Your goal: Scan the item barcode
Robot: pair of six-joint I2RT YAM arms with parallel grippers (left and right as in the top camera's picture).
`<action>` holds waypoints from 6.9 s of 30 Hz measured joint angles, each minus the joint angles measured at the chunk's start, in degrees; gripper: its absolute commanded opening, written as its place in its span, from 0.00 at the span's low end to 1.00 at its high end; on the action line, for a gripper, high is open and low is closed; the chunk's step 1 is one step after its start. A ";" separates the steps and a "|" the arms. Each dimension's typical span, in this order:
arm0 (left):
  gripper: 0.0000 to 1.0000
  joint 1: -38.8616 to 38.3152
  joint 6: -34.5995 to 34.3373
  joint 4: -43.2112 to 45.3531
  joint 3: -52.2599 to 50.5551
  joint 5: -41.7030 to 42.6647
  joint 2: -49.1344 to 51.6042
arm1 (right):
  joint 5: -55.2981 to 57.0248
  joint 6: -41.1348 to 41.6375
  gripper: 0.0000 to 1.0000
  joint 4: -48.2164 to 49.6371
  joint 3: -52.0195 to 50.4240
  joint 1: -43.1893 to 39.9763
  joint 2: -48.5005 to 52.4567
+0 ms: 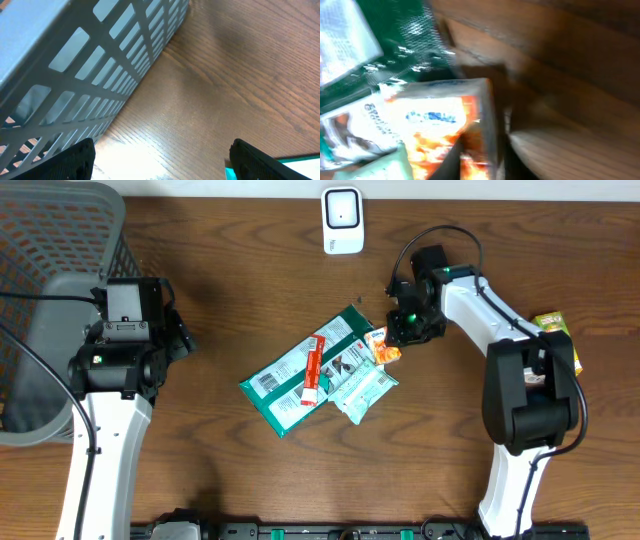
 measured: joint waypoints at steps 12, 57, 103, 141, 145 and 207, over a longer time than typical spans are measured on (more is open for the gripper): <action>0.87 0.00 0.00 0.02 0.00 0.00 0.00 | 1.18 -0.09 0.01 -8.66 2.56 -1.33 -0.90; 0.87 0.00 0.00 0.00 0.00 0.00 0.00 | -2.27 20.76 0.01 -17.31 57.68 -4.63 -9.33; 0.87 0.00 0.00 0.00 0.00 0.00 0.00 | 7.34 22.45 0.59 4.70 24.24 -27.34 5.70; 0.87 0.00 0.00 0.00 0.00 0.00 0.00 | 12.20 34.07 0.01 36.13 2.36 -22.82 6.34; 0.87 0.00 0.00 0.00 0.00 0.00 0.00 | 8.94 30.53 0.01 34.82 2.82 -23.52 6.23; 0.87 0.00 0.00 0.00 0.02 0.00 0.00 | 46.27 1.49 0.01 -20.96 28.28 4.66 -15.63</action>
